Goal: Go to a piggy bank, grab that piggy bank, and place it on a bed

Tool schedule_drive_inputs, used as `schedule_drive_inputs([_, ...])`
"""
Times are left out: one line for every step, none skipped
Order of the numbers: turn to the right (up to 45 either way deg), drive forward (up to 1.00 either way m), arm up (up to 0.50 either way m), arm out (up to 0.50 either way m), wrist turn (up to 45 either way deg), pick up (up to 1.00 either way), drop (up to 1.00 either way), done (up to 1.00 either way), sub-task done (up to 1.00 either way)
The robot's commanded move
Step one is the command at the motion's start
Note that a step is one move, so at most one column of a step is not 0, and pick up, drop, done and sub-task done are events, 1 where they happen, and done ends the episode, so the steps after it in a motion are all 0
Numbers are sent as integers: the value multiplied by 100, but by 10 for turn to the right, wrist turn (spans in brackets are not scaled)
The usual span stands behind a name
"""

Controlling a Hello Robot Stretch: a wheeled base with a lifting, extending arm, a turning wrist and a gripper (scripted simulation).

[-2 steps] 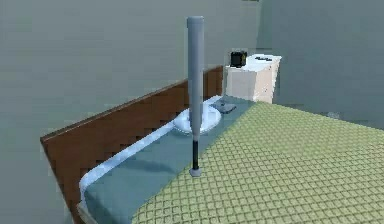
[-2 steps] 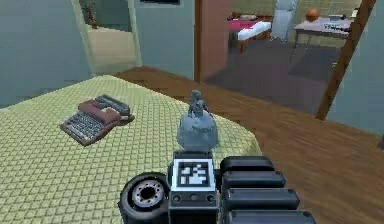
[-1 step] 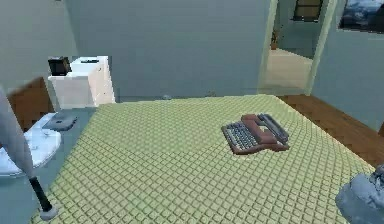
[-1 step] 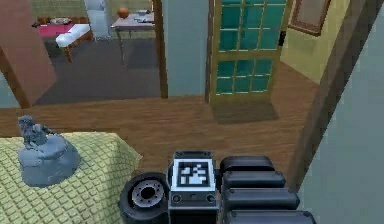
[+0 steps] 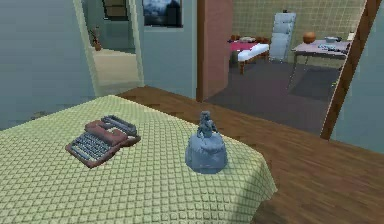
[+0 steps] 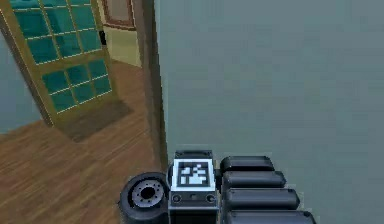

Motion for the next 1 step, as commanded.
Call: schedule_drive_inputs([210, 0, 0, 0, 0, 0, 0, 0, 0])
